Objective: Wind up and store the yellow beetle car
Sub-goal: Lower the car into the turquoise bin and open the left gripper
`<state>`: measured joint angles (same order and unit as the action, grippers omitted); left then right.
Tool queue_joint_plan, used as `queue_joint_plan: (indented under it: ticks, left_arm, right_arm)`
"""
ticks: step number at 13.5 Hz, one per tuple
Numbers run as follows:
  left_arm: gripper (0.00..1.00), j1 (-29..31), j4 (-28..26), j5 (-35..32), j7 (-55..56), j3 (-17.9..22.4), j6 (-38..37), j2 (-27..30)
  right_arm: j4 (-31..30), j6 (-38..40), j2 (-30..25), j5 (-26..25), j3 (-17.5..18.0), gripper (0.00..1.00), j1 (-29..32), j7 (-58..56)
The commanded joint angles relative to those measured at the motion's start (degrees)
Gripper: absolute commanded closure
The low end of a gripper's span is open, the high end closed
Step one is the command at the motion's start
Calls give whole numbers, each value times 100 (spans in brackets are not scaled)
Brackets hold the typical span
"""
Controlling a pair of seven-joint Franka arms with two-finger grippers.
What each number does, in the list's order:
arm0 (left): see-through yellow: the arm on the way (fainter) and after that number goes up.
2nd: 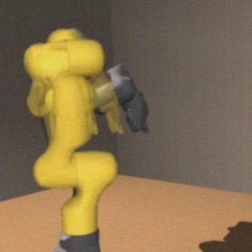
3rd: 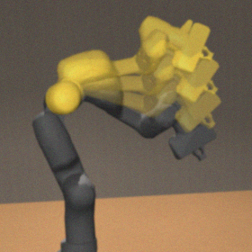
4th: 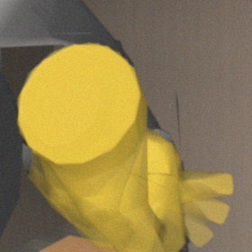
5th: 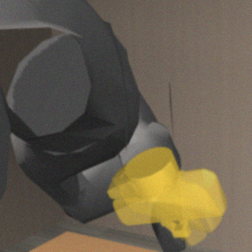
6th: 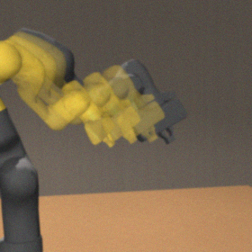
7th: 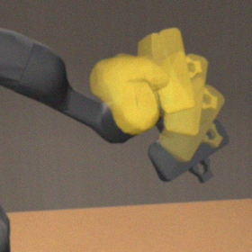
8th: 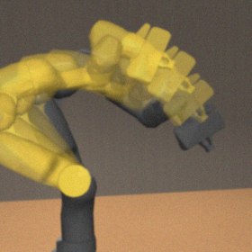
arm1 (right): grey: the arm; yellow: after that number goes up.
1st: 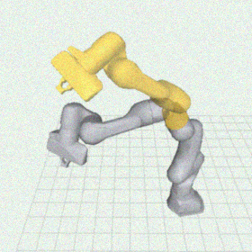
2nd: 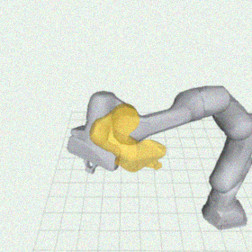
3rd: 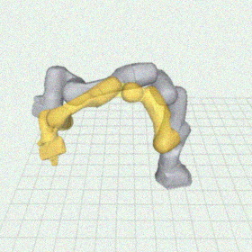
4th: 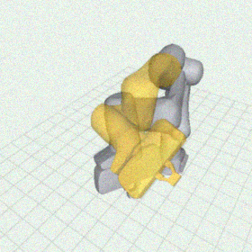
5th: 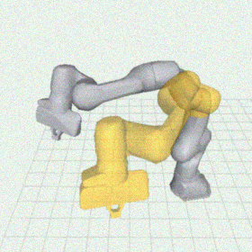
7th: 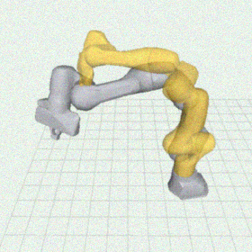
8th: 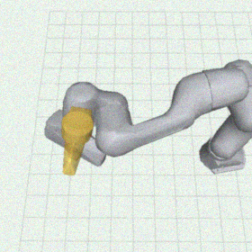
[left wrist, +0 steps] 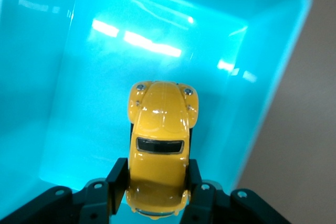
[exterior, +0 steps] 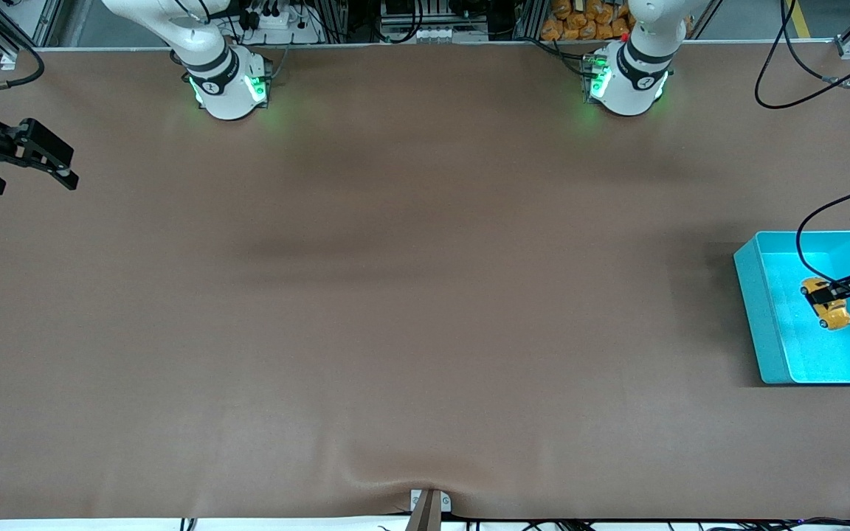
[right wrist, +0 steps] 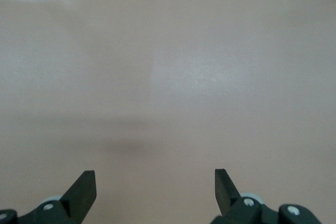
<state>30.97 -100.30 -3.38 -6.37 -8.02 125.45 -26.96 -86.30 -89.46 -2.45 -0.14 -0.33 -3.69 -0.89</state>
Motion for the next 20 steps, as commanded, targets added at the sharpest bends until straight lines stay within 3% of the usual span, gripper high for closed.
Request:
queue_joint_plan:
  ticks: [1,4,11,12,13,14,17,20]
  left_arm:
    - [100,155,309,-224,-610,-42,-91,-388]
    - [100,286,406,-734,-752,-16,-21,-652]
    - [100,322,415,-787,-761,-7,401,-1057]
    - [83,322,415,-787,-761,-7,401,-1066]
    - [26,322,406,-787,-752,-7,401,-1066]
    - [0,322,389,-787,-752,-16,401,-1048]
    - [0,287,327,-787,-673,-59,349,-777]
    - [0,287,310,-787,-647,-384,-132,-277]
  right_arm:
    - [166,52,87,85,15,0,35,-69]
    - [166,52,87,85,15,0,35,-69]
    - [166,52,87,94,15,0,61,-69]
    - [166,60,87,94,15,0,61,-69]
    - [166,69,87,94,15,0,61,-69]
    - [166,69,87,94,15,0,61,-69]
    - [166,69,87,94,15,0,61,-69]
    - [166,61,87,102,15,0,44,-69]
